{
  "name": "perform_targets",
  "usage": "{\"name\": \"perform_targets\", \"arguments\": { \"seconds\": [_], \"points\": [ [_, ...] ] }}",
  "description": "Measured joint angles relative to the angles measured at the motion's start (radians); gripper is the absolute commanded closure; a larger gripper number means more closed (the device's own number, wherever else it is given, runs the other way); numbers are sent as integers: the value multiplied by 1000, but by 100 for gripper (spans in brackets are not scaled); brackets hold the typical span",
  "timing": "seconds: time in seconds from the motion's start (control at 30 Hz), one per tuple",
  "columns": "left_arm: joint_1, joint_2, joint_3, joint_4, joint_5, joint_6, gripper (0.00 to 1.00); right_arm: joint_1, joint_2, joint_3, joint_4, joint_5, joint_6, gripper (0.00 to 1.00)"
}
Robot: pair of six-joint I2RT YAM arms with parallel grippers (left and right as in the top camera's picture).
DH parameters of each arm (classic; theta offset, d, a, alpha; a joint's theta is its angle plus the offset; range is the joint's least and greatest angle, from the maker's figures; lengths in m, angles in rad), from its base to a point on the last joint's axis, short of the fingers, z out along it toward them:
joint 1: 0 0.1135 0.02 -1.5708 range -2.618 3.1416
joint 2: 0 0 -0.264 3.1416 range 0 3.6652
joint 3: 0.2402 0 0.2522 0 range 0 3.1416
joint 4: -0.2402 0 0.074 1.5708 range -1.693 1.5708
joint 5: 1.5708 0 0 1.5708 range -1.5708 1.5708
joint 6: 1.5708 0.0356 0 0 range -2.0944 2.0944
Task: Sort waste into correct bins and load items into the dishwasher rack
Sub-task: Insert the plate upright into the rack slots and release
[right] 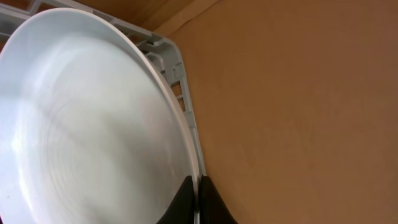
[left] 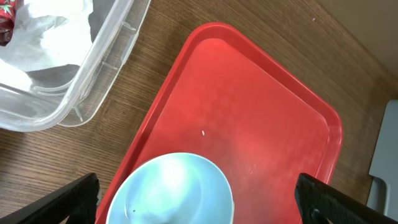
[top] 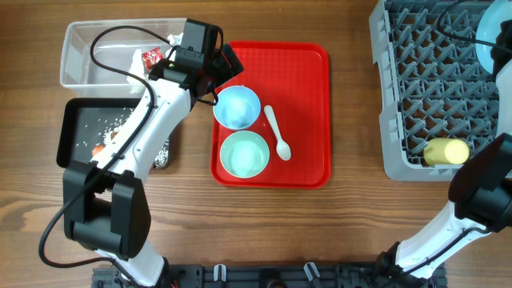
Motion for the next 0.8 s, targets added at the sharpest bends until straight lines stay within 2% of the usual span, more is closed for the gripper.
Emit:
{"name": "perform_targets", "arguments": {
  "seconds": [0.27, 0.3, 0.4, 0.43, 0.53, 0.57, 0.8],
  "points": [
    [0, 0, 0, 0, 0, 0, 0, 0, 22, 0, -54, -5, 5, 95],
    [0, 0, 0, 0, 0, 0, 0, -1, 26, 0, -61, -9, 9, 89],
    [0, 0, 0, 0, 0, 0, 0, -2, 40, 0, -72, -34, 46, 38],
    [0, 0, 0, 0, 0, 0, 0, -2, 43, 0, -75, -42, 62, 28],
    [0, 0, 0, 0, 0, 0, 0, -2, 44, 0, -60, -56, 104, 6],
    [0, 0, 0, 0, 0, 0, 0, -2, 44, 0, -53, -58, 110, 0],
    [0, 0, 0, 0, 0, 0, 0, -2, 39, 0, -38, -57, 206, 0]
  ]
}}
